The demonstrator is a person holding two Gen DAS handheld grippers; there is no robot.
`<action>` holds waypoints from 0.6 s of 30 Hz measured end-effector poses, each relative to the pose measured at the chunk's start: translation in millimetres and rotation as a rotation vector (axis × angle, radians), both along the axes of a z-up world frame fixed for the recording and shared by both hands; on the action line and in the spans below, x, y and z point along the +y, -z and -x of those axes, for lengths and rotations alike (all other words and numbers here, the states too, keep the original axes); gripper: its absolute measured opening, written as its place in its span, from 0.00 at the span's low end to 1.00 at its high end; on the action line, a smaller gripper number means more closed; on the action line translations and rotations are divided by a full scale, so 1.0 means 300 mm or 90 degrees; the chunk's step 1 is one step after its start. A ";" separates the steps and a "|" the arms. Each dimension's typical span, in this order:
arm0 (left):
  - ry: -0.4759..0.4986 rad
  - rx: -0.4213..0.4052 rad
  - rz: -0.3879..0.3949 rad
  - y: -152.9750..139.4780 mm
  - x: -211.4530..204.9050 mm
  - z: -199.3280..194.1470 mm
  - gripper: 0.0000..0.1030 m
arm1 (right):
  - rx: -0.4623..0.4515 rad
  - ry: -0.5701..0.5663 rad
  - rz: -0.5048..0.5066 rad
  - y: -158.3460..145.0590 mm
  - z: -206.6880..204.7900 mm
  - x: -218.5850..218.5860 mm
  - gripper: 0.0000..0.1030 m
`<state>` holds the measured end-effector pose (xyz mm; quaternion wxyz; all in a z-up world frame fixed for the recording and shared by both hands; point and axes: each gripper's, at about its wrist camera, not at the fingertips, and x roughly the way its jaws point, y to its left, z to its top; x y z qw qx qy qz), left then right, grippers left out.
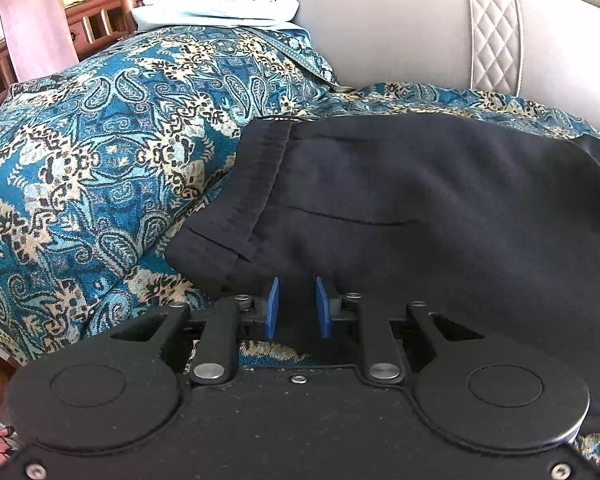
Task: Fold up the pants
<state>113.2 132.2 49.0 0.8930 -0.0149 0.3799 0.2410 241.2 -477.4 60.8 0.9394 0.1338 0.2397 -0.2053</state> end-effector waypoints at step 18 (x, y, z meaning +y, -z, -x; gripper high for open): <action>-0.015 0.007 -0.033 0.013 -0.015 -0.020 0.20 | 0.025 0.033 -0.030 -0.171 0.060 -0.270 0.19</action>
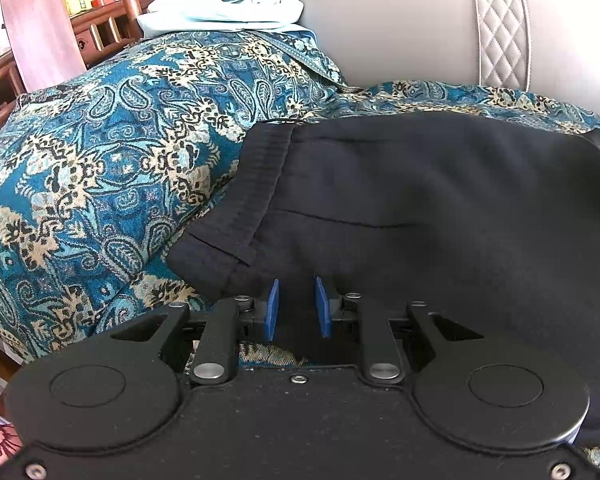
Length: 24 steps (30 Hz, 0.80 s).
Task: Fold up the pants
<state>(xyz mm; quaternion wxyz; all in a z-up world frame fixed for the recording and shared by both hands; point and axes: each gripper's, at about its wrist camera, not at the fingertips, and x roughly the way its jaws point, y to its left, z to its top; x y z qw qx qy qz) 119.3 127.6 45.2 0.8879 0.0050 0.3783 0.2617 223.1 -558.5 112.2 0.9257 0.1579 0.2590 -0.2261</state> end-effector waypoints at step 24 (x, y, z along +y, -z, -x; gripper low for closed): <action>-0.017 0.016 -0.026 0.003 -0.015 -0.024 0.20 | -0.004 0.001 0.005 0.000 -0.172 0.068 0.11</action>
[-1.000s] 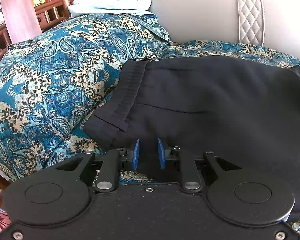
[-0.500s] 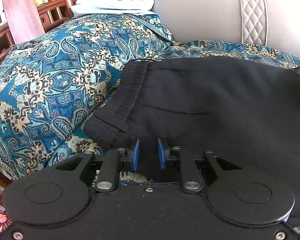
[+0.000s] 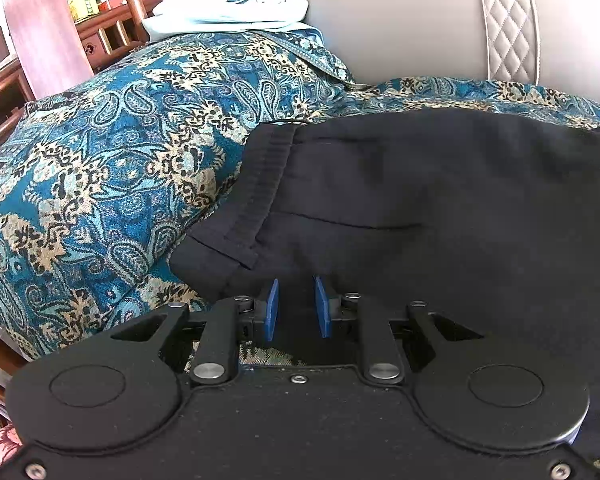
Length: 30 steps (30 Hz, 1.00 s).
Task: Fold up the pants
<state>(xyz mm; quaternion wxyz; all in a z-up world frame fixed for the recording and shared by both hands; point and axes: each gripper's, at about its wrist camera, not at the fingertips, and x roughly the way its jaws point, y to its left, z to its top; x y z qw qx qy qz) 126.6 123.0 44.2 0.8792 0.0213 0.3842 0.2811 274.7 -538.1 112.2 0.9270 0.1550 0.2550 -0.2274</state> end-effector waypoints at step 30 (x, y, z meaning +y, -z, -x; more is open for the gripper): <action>0.034 0.024 0.067 -0.055 0.142 0.024 0.22 | 0.275 0.173 -0.070 0.174 0.438 -0.230 0.65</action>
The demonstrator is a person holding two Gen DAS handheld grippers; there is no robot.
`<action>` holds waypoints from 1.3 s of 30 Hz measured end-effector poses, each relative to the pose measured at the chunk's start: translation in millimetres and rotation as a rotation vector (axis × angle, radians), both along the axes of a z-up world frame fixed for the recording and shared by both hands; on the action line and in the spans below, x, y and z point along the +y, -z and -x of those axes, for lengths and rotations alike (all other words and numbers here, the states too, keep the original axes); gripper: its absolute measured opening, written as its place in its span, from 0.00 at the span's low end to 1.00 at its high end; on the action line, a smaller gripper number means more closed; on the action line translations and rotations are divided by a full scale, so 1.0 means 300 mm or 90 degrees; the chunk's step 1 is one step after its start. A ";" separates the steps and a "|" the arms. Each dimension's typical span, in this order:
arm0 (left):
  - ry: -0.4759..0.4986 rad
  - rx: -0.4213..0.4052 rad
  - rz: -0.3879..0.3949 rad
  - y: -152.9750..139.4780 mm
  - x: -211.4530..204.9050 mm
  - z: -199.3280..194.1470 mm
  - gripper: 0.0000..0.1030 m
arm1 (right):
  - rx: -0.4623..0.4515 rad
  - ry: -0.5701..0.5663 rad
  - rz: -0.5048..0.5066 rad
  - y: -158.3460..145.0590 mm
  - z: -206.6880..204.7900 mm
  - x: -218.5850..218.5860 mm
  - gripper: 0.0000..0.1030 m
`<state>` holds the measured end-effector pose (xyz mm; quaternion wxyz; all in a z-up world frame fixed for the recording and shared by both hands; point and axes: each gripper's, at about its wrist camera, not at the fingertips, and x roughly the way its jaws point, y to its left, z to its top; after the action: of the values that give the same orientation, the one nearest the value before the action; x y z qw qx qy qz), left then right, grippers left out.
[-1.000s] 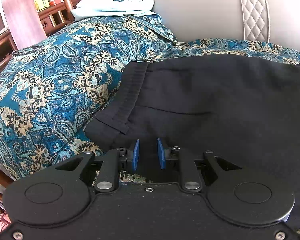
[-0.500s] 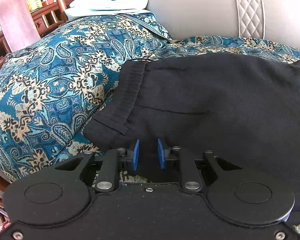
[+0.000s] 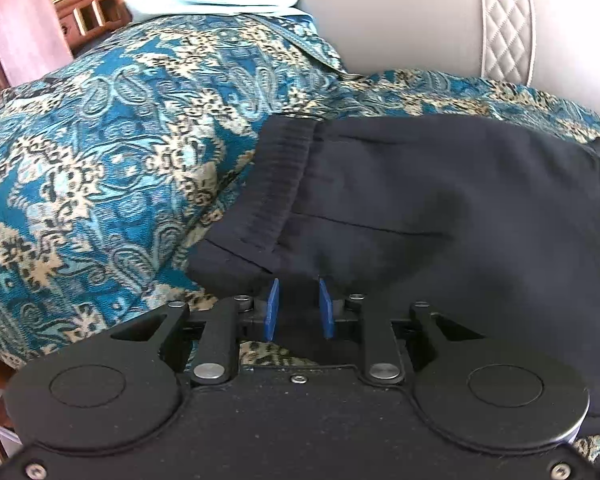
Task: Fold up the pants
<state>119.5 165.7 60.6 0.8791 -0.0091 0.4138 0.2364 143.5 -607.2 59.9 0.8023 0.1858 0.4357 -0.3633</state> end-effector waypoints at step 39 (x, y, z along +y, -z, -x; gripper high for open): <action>-0.098 -0.242 0.250 0.024 0.307 0.218 0.29 | -0.279 -0.790 0.130 0.064 0.208 1.851 0.83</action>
<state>54.1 257.7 53.4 0.9017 -0.2550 0.2775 0.2120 80.9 -51.8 40.7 0.9461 -0.1067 0.2524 0.1724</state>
